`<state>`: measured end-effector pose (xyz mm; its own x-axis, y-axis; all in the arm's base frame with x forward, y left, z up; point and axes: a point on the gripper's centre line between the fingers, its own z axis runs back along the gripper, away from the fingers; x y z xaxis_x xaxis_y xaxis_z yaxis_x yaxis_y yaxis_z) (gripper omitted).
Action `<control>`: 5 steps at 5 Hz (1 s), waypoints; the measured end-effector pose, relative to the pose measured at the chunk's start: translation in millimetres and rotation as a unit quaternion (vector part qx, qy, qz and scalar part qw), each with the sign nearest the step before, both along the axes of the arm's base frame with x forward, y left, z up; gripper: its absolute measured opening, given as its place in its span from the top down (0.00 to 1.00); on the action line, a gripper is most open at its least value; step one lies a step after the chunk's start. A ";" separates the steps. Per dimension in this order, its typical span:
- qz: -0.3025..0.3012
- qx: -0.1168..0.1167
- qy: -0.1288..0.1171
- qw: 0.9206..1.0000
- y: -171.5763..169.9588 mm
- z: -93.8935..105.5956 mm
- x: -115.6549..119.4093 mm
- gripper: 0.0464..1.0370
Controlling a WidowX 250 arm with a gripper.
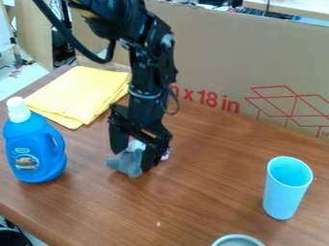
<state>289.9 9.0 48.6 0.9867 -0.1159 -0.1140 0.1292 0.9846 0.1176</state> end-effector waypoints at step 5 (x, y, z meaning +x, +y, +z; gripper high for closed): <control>-0.045 -0.008 -0.038 0.998 -35.6 30.1 8.4 0.78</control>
